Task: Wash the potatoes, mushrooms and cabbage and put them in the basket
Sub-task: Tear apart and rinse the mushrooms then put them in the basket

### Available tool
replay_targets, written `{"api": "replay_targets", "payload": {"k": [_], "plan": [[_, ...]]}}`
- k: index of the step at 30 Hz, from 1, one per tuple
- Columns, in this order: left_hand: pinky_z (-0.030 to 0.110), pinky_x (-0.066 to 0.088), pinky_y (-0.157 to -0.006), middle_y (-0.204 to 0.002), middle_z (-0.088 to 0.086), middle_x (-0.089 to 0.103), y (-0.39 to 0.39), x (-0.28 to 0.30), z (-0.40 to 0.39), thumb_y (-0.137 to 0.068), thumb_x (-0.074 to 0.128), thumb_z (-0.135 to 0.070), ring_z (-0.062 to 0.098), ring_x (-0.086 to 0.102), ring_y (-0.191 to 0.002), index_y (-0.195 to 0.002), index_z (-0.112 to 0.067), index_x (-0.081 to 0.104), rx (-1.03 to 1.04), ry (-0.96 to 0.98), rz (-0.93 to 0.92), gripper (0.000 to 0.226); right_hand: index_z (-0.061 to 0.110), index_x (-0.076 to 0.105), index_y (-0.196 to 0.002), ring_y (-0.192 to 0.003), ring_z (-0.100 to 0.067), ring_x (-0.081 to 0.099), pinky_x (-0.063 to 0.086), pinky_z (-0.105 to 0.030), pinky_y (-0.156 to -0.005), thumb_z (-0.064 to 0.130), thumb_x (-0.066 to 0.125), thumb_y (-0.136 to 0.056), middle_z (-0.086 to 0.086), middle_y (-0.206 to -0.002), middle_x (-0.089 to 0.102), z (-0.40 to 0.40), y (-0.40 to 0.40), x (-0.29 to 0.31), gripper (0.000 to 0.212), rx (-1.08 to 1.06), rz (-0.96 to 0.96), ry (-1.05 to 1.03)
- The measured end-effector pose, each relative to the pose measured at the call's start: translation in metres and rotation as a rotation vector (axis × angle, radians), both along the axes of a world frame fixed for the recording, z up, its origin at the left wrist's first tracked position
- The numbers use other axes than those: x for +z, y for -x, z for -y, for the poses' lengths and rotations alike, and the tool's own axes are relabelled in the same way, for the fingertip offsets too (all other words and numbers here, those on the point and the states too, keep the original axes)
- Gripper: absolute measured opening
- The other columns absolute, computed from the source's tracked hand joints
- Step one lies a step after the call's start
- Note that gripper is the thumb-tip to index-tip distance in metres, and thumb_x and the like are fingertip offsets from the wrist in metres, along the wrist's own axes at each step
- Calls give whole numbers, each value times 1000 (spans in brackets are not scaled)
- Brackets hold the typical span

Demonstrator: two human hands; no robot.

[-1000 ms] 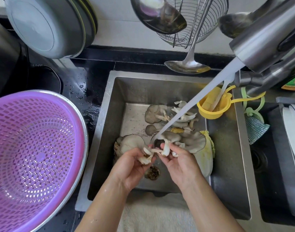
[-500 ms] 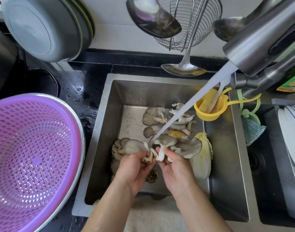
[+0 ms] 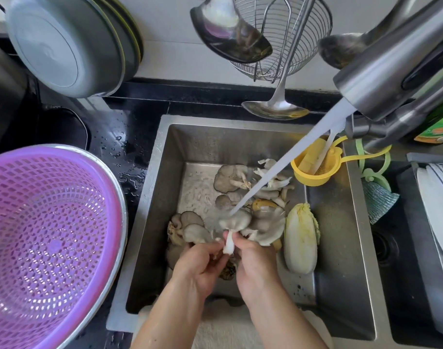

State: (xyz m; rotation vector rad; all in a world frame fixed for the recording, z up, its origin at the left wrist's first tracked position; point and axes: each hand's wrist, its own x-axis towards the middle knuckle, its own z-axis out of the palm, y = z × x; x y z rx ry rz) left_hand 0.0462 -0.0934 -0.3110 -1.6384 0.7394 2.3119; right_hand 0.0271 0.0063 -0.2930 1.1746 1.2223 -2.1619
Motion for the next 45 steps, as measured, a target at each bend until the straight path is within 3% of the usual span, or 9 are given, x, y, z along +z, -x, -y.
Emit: {"api": "replay_targets", "payload": {"k": [10,13,17,20,26,28,33,36,45], "plan": [[25,61,-55,-104,19,63,10,14,19,-92,52,26,23,65,-80,-139,-3,52,-73,150,-67,55,-5,62,-113,-106,-32,70,57,-47,-90,-10,57,-97,-25,-113,68,-37,23,8,18,-242,34,324],[29,64,-66,-102,21,62,1,26,29,-93,51,24,22,71,-77,-126,0,57,-147,10,-184,42,3,65,-110,-100,-30,72,58,-46,-91,-5,66,-94,-18,-108,73,-58,18,-11,18,229,-79,-180],[30,64,-74,-102,19,66,-3,35,32,-94,56,18,23,73,-80,-116,0,61,-202,-35,-315,29,19,48,-98,-92,-20,57,43,-32,-72,0,63,-87,5,-109,47,-92,6,-25,26,1394,-582,-1052],[34,65,-81,-98,20,72,-1,38,34,-98,55,9,28,74,-85,-98,-1,67,-212,-2,-319,16,18,44,-111,-95,-28,57,44,-42,-73,-11,52,-86,-2,-118,39,-107,5,-25,40,1966,-725,-1211],[41,65,-86,-87,18,69,3,42,30,-98,50,1,38,72,-100,-86,1,65,-187,-9,-321,19,9,43,-145,-129,-37,44,42,-45,-103,0,52,-96,-17,-144,43,-104,7,-33,51,2297,-606,-1277],[43,61,-93,-89,18,70,3,42,28,-100,50,2,41,71,-105,-91,-3,61,-189,20,-335,14,17,55,-135,-124,-29,52,45,-40,-102,9,54,-98,-8,-133,56,-88,12,-18,38,2033,-481,-1093],[40,54,-90,-99,14,73,0,40,15,-100,55,2,27,70,-95,-118,-8,55,-319,226,-387,20,15,79,-101,-84,-19,68,62,-39,-83,38,68,-98,-2,-86,72,-27,18,25,25,681,23,-25],[43,50,-90,-100,14,76,1,42,11,-99,60,3,29,67,-96,-118,-8,56,-395,338,-413,22,11,80,-97,-74,-18,63,56,-31,-71,31,71,-96,-3,-77,70,-12,14,27,22,497,79,87],[43,47,-108,-117,16,77,-6,42,18,-96,64,2,30,70,-119,-129,-7,56,-428,281,-408,35,4,76,-116,-92,-20,68,56,-30,-78,15,67,-96,-13,-107,76,-7,6,14,24,297,175,368]]}}
